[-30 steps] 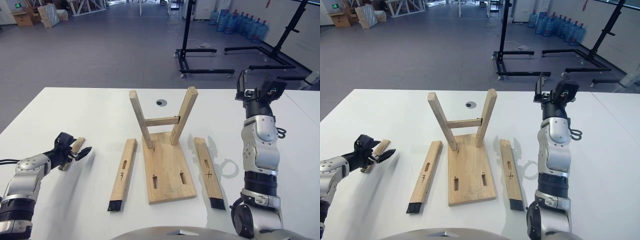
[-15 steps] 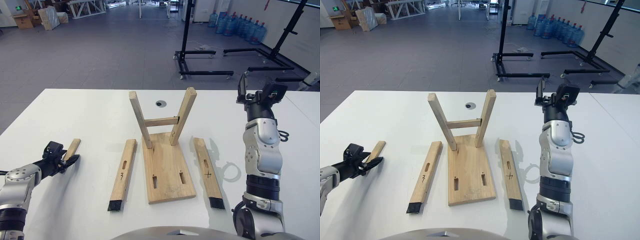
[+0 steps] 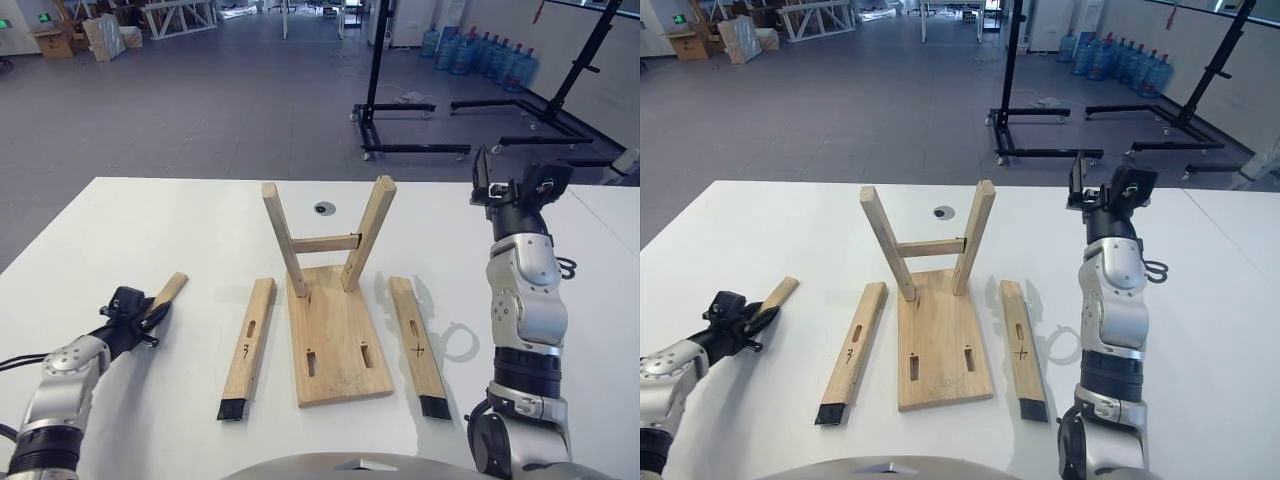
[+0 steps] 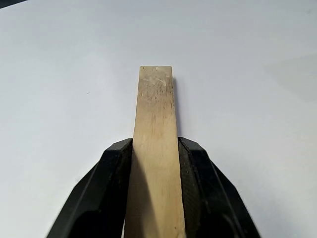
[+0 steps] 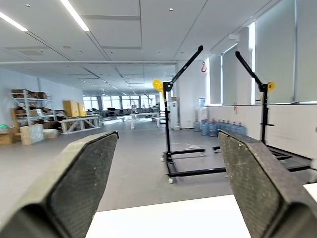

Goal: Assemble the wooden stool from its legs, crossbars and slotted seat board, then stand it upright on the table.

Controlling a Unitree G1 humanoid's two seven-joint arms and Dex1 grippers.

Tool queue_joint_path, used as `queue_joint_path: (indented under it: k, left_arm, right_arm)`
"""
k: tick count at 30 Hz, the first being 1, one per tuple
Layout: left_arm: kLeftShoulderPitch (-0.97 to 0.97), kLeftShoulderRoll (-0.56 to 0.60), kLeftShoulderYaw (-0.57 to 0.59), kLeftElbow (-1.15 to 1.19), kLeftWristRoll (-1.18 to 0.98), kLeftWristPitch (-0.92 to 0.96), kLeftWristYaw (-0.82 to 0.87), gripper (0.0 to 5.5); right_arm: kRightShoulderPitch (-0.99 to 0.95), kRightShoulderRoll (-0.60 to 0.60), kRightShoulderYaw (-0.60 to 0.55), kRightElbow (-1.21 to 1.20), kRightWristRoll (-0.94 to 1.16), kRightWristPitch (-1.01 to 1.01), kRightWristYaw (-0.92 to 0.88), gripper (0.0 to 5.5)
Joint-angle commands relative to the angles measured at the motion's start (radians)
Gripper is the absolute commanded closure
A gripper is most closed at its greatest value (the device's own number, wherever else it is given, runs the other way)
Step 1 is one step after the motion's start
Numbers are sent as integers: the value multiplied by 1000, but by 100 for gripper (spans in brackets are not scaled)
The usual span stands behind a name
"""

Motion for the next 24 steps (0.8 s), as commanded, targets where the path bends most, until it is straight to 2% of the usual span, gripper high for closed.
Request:
queue_joint_path:
  k: [1,5,8,12,17,20,24]
  left_arm:
    - [-46,-59,18,-48,-32,-62,5,423]
    - [-107,-94,91,-206,-126,-136,10,423]
    - [-183,-103,103,-361,-184,-118,35,423]
    - [-323,-139,-61,-500,-166,-171,-52,423]
    - [-413,-202,-238,-475,-76,-206,-109,423]
    - [-395,-225,-277,-466,-49,-227,-111,423]
    - [-386,-243,-297,-460,-49,-221,-116,423]
  right_arm:
    - [-40,-1,7,4,36,16,27,180]
    - [-57,-10,-1,8,53,16,38,180]
    - [-77,0,-6,5,98,25,60,180]
    - [-82,59,30,-94,310,139,133,180]
    - [19,169,78,-332,787,390,95,180]
    - [53,175,128,-362,905,460,100,180]
    - [77,174,201,-317,922,507,123,180]
